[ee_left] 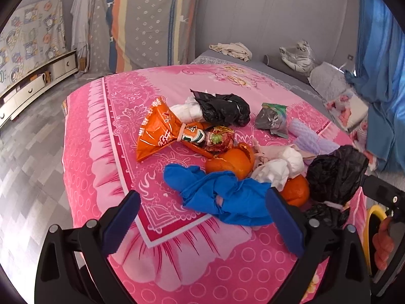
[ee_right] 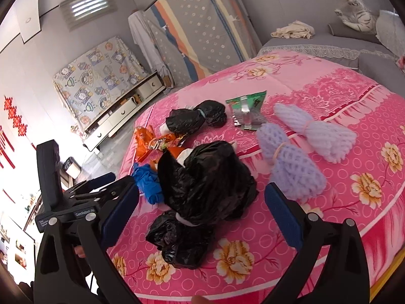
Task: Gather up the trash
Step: 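Grasp the black plastic bag with the right tool while the left tool grasps the blue cloth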
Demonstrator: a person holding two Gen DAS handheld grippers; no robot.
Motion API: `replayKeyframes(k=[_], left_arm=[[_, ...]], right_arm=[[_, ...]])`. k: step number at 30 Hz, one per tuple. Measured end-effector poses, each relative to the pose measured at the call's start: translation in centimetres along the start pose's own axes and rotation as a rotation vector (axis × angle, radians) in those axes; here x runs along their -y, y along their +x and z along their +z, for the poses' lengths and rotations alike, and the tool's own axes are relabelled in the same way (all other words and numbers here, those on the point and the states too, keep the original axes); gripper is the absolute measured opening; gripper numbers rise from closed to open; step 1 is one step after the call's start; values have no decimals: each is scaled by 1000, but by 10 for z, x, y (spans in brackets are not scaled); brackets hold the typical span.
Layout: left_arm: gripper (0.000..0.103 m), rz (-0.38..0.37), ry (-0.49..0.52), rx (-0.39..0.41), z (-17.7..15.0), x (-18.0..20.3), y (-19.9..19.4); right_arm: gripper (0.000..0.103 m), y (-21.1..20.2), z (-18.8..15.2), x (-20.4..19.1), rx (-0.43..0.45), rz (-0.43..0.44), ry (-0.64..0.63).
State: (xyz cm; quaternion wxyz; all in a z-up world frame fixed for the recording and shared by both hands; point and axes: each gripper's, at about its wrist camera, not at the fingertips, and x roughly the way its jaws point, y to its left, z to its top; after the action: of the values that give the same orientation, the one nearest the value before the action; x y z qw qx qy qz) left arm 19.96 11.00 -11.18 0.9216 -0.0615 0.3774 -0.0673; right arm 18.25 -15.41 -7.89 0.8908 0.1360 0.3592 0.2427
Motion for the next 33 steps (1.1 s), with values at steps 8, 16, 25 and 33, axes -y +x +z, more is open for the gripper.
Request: replayKeyframes(k=[8, 16, 25, 33], left_arm=[[81, -60, -61, -15, 4, -10, 13], [47, -86, -22, -58, 0, 3, 32], [30, -96, -34, -36, -4, 6, 28], [28, -150, -61, 24, -7, 0, -2]], right_arm=[[93, 15, 1, 6, -37, 17, 40], [70, 30, -4, 11, -88, 9, 54], [37, 32, -8, 11, -120, 41, 52], [34, -1, -5, 9, -84, 138, 77]])
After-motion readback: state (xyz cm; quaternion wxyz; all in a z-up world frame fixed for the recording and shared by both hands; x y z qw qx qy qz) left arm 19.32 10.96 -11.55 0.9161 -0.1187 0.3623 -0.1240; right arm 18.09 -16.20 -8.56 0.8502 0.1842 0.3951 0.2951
